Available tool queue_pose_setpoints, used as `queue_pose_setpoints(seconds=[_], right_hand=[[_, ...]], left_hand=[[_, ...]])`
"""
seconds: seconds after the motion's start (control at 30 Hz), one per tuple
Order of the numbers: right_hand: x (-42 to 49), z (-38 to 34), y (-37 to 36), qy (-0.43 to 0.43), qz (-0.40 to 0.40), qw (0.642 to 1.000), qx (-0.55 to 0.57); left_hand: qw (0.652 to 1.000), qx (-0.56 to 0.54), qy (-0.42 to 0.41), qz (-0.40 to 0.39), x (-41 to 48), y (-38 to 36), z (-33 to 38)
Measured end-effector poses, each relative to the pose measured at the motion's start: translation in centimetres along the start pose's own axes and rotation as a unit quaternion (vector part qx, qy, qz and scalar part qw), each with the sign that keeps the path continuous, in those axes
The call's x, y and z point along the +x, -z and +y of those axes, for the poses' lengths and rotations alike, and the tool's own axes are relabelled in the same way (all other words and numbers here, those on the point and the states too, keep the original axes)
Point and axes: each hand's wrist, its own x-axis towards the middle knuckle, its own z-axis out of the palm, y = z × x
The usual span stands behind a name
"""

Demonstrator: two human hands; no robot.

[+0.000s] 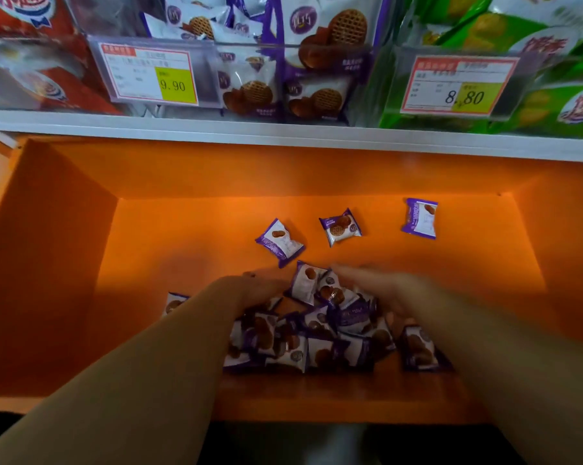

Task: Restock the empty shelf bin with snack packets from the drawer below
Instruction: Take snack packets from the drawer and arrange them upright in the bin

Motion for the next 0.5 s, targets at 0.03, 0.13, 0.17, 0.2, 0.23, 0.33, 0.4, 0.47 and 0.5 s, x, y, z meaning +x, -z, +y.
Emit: queue_pose_setpoints(seconds=[0.03,0.13,0.17,0.2,0.23,0.33,0.4,0.47,0.5], right_hand=[[0.1,-0.4,-0.3,0.010,-0.006,1.000,-0.005],[0.5,-1.0,-0.2,0.050,-0.008,0.999,-0.006],[0.5,-0.9,-0.1,0.061,-0.003,0.998,-0.001],[1.0,-0.8,-0.1,0.065,0.003,0.998,0.002],[1.1,-0.7,-0.2,0.074,0.009,0.997,0.004],[1.6,-0.3,-0.8,0.101,0.030,0.994,0.011],[2.0,-0.2,-0.9,0.101,0.049,0.994,0.013],[1.9,-0.2,-1.2,0.102,0.081,0.991,-0.005],[1.8,-0.4,-1.4,0.103,0.099,0.989,-0.035]], left_hand=[[1.000,-0.023,0.002,-0.006,-0.3,-0.1,0.4],[0.993,-0.114,0.019,-0.005,1.8,-0.4,-0.2],[0.988,-0.156,0.008,-0.003,2.5,-0.4,-0.4],[0.982,-0.190,-0.008,0.003,3.1,-0.5,-0.6],[0.976,-0.216,-0.027,0.009,3.2,-0.5,-0.6],[0.968,-0.237,-0.067,0.048,3.6,-0.2,-0.5],[0.977,-0.149,-0.055,0.140,3.5,0.5,-1.2],[0.970,0.012,0.016,0.244,3.9,1.9,-2.9],[0.959,0.066,0.072,0.267,3.9,2.5,-4.1]])
